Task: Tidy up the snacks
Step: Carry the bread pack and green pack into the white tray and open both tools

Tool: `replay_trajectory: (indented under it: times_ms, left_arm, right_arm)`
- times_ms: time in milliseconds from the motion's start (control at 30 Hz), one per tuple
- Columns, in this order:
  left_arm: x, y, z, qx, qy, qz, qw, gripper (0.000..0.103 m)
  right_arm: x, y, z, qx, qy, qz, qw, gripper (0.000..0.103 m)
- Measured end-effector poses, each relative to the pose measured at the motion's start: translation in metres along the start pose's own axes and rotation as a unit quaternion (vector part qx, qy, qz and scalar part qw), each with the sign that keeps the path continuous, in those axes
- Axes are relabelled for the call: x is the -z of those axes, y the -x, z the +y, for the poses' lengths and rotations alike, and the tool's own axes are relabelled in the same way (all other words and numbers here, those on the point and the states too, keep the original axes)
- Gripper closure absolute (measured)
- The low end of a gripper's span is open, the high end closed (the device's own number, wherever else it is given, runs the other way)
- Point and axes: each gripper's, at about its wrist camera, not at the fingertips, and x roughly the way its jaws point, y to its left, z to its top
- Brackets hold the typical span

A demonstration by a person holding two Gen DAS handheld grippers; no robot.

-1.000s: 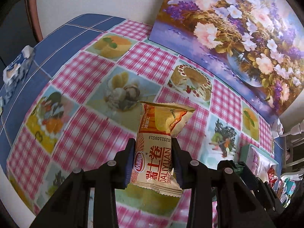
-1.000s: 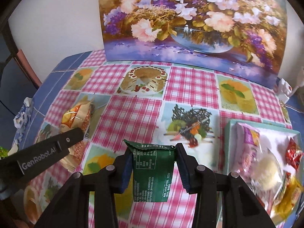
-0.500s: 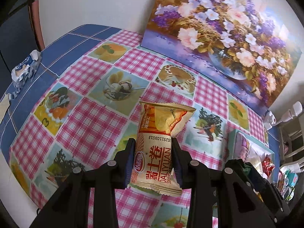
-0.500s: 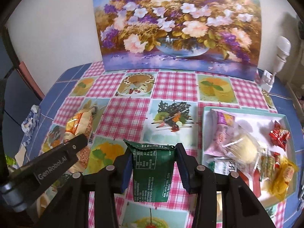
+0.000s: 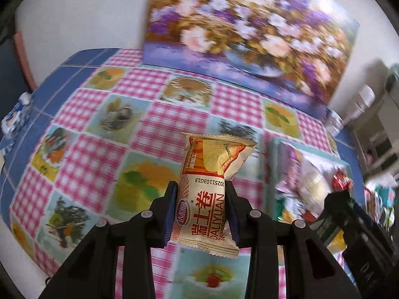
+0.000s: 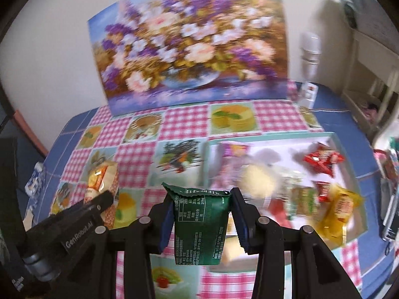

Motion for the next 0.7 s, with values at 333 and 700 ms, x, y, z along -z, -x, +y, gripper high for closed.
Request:
replay_trajectory:
  times_ms: [333, 700]
  left_arm:
    - [0.028, -0.004, -0.08, 0.047, -0.114, 0.021, 0.9922, 0.065]
    - [0.05, -0.013, -0.135, 0.078, -0.186, 0.034, 0.9789, 0.065]
  right_arm:
    - [-0.002, 0.02, -0.078, 0.047, -0.079, -0.009, 0.996, 0.058]
    - [0.009, 0.013, -0.132, 0.09, -0.128, 0.025, 0.987, 0.058]
